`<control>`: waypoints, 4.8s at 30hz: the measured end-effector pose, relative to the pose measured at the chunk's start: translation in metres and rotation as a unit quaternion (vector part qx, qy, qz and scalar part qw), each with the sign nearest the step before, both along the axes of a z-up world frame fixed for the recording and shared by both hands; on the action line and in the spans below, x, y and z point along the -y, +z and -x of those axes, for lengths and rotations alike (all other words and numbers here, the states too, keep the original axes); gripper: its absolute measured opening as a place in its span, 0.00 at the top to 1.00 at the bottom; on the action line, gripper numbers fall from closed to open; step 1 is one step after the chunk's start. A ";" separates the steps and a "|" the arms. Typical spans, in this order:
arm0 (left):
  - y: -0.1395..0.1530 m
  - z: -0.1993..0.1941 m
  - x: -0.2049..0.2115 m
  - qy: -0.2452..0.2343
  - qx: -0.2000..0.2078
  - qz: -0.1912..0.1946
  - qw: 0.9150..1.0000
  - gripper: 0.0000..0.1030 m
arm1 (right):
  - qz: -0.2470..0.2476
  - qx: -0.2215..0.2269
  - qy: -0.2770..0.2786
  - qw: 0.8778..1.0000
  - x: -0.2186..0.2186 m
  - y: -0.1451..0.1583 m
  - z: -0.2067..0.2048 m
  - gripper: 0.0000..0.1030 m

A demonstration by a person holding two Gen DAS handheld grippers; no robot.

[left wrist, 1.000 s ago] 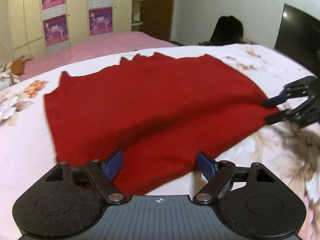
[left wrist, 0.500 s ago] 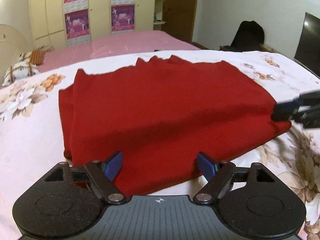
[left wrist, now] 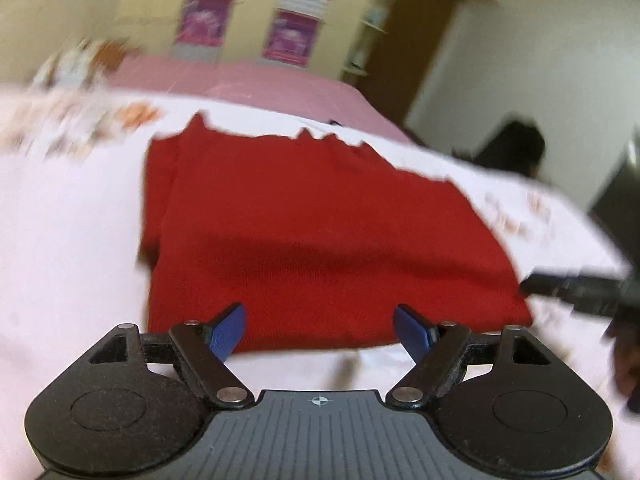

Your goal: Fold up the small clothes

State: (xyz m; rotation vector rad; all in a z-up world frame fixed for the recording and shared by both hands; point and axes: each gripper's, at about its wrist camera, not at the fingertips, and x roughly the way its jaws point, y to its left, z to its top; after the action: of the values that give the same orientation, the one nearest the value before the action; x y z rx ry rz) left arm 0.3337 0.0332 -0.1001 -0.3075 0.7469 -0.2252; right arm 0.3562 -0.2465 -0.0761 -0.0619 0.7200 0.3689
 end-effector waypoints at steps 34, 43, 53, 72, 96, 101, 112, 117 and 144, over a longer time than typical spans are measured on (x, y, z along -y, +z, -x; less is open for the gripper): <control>-0.083 -0.020 -0.060 0.293 0.042 0.353 0.888 0.56 | -0.057 -0.009 0.019 0.998 -0.062 0.000 -0.013 0.62; -0.085 -0.047 -0.074 0.282 0.005 0.345 0.895 0.82 | -0.048 -0.006 0.010 0.999 -0.093 -0.006 -0.056 0.85; -0.096 -0.044 -0.095 0.236 0.019 0.397 0.887 0.85 | 0.043 -0.008 0.024 0.999 -0.129 -0.035 -0.068 0.95; -0.061 -0.059 -0.089 0.207 0.028 0.344 0.916 0.83 | -0.007 -0.012 0.037 0.999 -0.115 -0.036 -0.061 0.89; 0.036 -0.091 0.137 -0.154 0.020 0.129 0.979 0.20 | -0.434 -0.083 -0.179 0.879 0.140 -0.020 -0.027 0.27; 0.035 -0.080 0.048 -0.047 0.024 0.122 0.991 0.20 | -0.385 -0.104 -0.138 0.907 0.110 -0.017 -0.031 0.28; -0.007 -0.061 0.015 -0.024 -0.057 0.093 0.994 0.21 | -0.240 -0.053 -0.110 0.963 0.050 0.008 -0.030 0.45; -0.014 -0.067 0.019 -0.023 -0.062 0.090 0.994 0.21 | -0.260 -0.078 -0.128 0.954 0.049 0.005 -0.040 0.55; 0.001 -0.113 0.026 -0.076 -0.029 0.060 0.995 0.21 | -0.330 -0.055 -0.157 0.929 0.083 -0.010 -0.046 0.58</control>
State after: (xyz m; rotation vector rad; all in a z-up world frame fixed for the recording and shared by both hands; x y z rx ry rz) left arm 0.4471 0.0073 -0.0993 -0.3730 0.8163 -0.4088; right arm 0.4018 -0.3297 -0.0866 0.7114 0.6722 0.2926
